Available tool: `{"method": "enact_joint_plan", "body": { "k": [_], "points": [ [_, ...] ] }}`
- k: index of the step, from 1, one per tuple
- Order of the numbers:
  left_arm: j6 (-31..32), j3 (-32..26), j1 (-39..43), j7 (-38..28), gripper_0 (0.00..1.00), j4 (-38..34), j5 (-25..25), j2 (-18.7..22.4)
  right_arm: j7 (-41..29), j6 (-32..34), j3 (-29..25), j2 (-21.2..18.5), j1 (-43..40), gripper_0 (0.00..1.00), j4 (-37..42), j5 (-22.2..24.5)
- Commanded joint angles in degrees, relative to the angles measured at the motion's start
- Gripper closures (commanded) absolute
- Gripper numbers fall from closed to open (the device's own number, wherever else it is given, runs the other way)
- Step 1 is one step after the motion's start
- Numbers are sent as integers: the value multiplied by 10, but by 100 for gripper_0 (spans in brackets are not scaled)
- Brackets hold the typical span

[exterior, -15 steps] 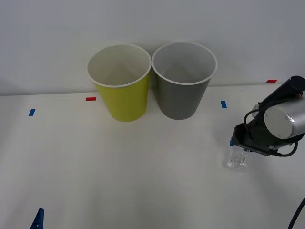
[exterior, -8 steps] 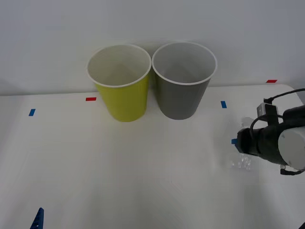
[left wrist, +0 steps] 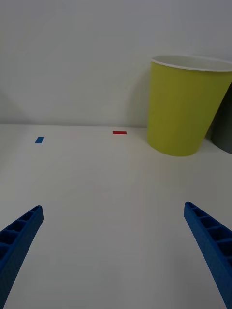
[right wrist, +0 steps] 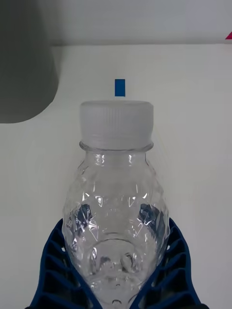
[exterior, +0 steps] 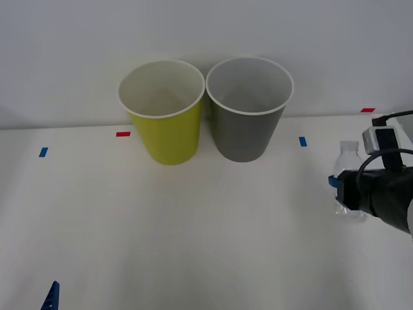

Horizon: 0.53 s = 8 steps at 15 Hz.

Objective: Put cans in the gray bin and PET bottles in the light green bin.

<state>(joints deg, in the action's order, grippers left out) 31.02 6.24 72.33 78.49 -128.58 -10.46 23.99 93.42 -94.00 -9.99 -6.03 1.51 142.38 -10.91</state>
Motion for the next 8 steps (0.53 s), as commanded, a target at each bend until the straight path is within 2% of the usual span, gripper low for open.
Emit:
{"method": "enact_joint_plan", "body": {
  "k": [1, 4, 8],
  "points": [
    [0, 0, 0, 0, 0, 0, 0, 0, -3, 8, 16, -14, 14, 100, 35, 6],
    [0, 0, 0, 0, 0, 0, 0, 0, -11, 54, 55, -21, 50, 100, 44, 27],
    [0, 0, 0, 0, 0, 0, 0, 0, -17, 56, 81, -16, 90, 100, 76, 44]
  ]
}}
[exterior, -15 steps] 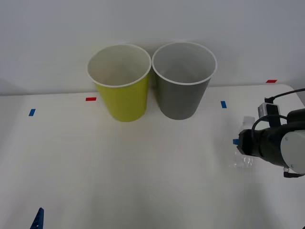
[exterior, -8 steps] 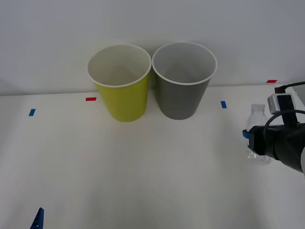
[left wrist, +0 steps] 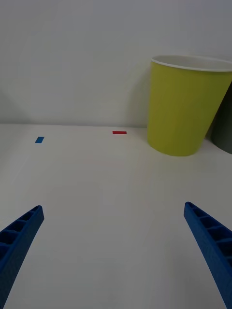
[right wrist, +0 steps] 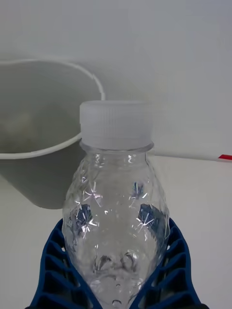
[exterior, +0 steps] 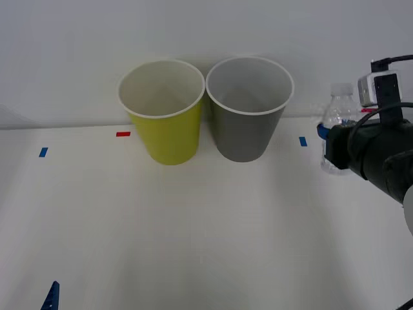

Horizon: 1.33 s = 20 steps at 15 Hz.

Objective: Put cans in the gray bin and PET bottles in the light green bin.

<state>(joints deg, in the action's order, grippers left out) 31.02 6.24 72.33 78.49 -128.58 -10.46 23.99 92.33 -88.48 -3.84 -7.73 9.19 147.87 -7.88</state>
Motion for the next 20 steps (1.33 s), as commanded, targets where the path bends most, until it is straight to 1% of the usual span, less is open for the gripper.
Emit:
{"method": "enact_joint_plan", "body": {
  "k": [1, 3, 4, 6, 7, 8, 10, 13, 14, 15, 16, 17, 19, 20],
  "points": [
    [0, 0, 0, 0, 0, 0, 0, 0, -9, 0, 25, 1, 12, 100, 21, 16],
    [0, 0, 0, 0, 0, 0, 0, 0, -15, -21, 34, -9, 14, 100, 21, 28],
    [0, 0, 0, 0, 0, 0, 0, 0, -20, -23, 41, -22, 14, 100, 21, 34],
    [0, 0, 0, 0, 0, 0, 0, 0, -29, -22, 40, -38, 14, 100, 21, 30],
    [0, 0, 0, 0, 0, 0, 0, 0, -34, -22, 39, -38, 16, 100, 21, 29],
    [0, 0, 0, 0, 0, 0, 0, 0, -37, -21, 39, -33, 21, 100, 21, 27],
    [0, 0, 0, 0, 0, 0, 0, 0, -42, -21, 39, -19, 41, 100, 21, 2],
    [0, 0, 0, 0, 0, 0, 0, 0, -44, -21, 61, -6, 83, 100, 21, 0],
    [0, 0, 0, 0, 0, 0, 0, 0, -45, -21, 68, 1, 102, 100, 21, -2],
    [0, 0, 0, 0, 0, 0, 0, 0, -47, -20, 72, 10, 131, 100, 21, -15],
    [0, 0, 0, 0, 0, 0, 0, 0, -47, -6, 68, 18, 145, 100, 21, -34],
    [0, 0, 0, 0, 0, 0, 0, 0, -47, 25, 66, 25, 156, 100, 6, -58],
    [0, 0, 0, 0, 0, 0, 0, 0, -42, 59, 67, 36, 193, 100, -40, -87],
    [0, 0, 0, 0, 0, 0, 0, 0, -39, 72, 67, 39, 203, 100, -54, -91]
  ]
}}
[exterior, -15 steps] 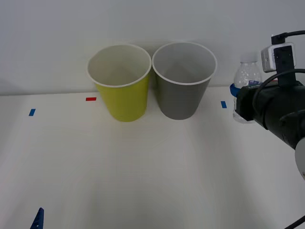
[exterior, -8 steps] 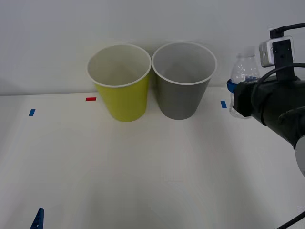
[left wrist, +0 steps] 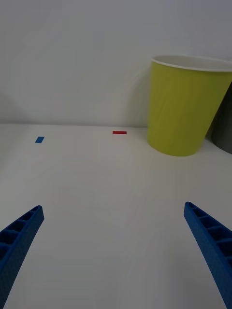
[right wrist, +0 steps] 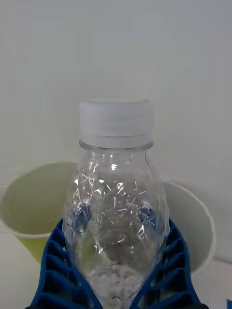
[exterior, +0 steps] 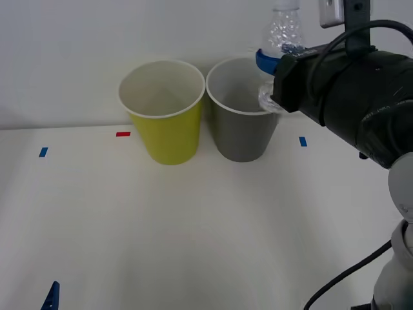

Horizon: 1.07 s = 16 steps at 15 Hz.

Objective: Put cans in the gray bin and PET bottles in the light green bin.

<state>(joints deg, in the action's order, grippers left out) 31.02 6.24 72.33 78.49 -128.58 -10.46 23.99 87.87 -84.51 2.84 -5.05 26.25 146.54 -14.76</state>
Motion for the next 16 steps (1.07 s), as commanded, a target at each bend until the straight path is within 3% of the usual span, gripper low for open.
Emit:
{"method": "enact_joint_plan", "body": {
  "k": [1, 8, 16],
  "points": [
    [0, 0, 0, 0, 0, 0, 0, 0, 7, 59, 6, 13, 38, 100, -56, -26],
    [0, 0, 0, 0, 0, 0, 0, 0, 2, 293, 88, -29, 58, 100, -206, -43],
    [0, 0, 0, 0, 0, 0, 0, 0, -5, 392, 140, -38, 153, 100, -382, -50]
  ]
}}
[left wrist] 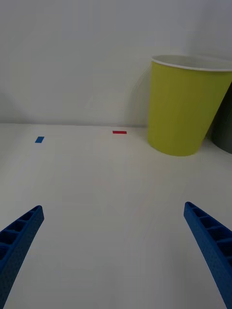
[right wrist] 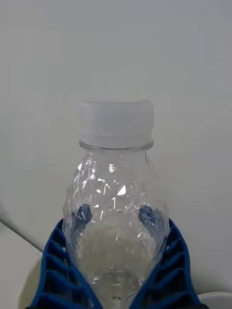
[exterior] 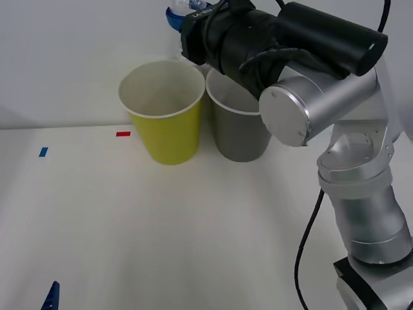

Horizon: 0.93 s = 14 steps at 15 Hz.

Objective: Put cans in the gray bin and PET bottles in the light green bin.

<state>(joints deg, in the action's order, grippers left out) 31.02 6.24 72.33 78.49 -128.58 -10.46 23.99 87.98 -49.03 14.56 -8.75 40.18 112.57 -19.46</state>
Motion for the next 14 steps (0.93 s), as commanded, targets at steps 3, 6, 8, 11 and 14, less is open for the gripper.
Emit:
{"method": "enact_joint_plan", "body": {
  "k": [3, 6, 8, 11, 14],
  "points": [
    [0, 0, 0, 0, 0, 0, 0, 0, -10, 115, 52, 0, 55, 100, -143, 0],
    [0, 0, 0, 0, 0, 0, 0, 0, -15, 185, 72, 4, 81, 100, -227, -4],
    [0, 0, 0, 0, 0, 0, 0, 0, -20, 205, 80, 5, 97, 100, -263, -6],
    [0, 0, 0, 0, 0, 0, 0, 0, -30, 205, 95, 10, 111, 100, -287, -9],
    [0, 0, 0, 0, 0, 0, 0, 0, -35, 249, 113, 8, 112, 100, -315, -10]
  ]
}}
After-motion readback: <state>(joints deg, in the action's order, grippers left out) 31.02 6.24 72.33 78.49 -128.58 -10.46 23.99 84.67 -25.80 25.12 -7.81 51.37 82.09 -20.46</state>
